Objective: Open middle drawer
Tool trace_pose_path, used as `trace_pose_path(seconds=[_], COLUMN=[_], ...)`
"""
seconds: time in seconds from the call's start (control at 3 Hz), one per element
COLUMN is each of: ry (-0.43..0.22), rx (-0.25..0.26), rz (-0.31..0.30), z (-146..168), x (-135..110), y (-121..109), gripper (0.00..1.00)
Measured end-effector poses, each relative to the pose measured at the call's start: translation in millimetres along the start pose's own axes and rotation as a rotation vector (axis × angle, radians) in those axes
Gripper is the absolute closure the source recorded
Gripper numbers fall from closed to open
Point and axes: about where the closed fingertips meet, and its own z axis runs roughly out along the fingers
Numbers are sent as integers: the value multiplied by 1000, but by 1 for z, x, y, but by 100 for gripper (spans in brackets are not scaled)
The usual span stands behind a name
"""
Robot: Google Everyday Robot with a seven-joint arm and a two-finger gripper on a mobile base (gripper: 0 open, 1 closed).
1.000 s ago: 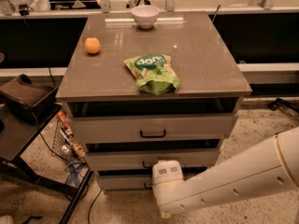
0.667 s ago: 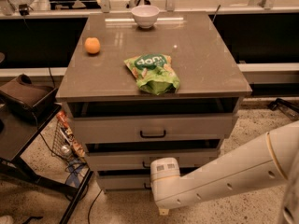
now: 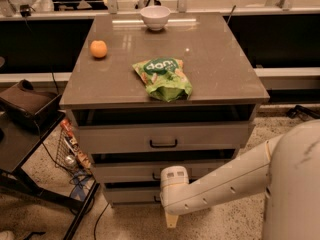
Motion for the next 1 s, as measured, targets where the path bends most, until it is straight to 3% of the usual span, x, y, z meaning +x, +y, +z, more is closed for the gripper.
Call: trace_pose_path(seconds=[0.67,1.0], ry=[-78,-106], rx=[-33,-35], rz=[33,26], z=[50,64], x=[-14,-25], y=[1,-3], gripper=[0,18])
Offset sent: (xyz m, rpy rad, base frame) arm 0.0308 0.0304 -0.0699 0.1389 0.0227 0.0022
